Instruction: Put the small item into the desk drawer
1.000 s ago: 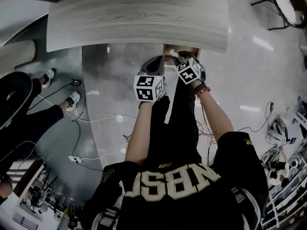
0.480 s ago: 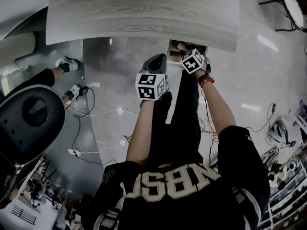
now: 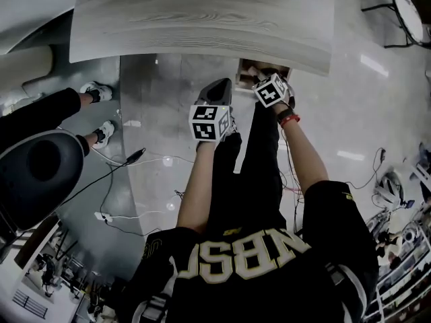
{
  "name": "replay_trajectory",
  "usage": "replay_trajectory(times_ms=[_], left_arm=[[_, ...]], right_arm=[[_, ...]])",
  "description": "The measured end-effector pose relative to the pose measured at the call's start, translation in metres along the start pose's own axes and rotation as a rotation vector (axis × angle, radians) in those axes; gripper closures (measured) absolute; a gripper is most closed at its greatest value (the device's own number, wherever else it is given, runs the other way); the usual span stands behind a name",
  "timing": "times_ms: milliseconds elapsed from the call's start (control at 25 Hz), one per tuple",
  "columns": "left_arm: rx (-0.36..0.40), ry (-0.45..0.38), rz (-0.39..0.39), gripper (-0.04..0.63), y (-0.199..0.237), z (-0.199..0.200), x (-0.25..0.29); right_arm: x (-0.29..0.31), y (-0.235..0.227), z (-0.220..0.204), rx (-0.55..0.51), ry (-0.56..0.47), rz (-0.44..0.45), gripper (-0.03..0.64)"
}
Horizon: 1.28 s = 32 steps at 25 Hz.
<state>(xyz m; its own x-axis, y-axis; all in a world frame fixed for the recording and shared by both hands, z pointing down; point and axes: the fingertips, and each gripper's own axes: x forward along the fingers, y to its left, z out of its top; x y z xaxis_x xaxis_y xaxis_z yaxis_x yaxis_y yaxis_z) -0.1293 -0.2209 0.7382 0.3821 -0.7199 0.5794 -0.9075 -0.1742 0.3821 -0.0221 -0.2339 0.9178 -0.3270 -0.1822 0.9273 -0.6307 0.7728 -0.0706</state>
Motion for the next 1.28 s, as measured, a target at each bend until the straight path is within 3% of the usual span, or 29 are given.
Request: replay_trajectory(times_ms=[640, 1000, 1280], left_arm=[[0.022, -0.11, -0.035, 0.581, -0.018, 0.08, -0.05], [0.087, -0.211, -0.064, 0.581, -0.04, 0.146, -0.073], [0.199, -0.302, -0.056, 0.581, -0.06, 0.204, -0.102]], right_arm=[[-0.144, -0.006, 0.032, 0.274, -0.214, -0.084, 0.476], [-0.245, -0.033, 0.084, 0.337, -0.451, -0.186, 0.511], [-0.332, -0.039, 0.13, 0.409, -0.658, -0.245, 0.549]])
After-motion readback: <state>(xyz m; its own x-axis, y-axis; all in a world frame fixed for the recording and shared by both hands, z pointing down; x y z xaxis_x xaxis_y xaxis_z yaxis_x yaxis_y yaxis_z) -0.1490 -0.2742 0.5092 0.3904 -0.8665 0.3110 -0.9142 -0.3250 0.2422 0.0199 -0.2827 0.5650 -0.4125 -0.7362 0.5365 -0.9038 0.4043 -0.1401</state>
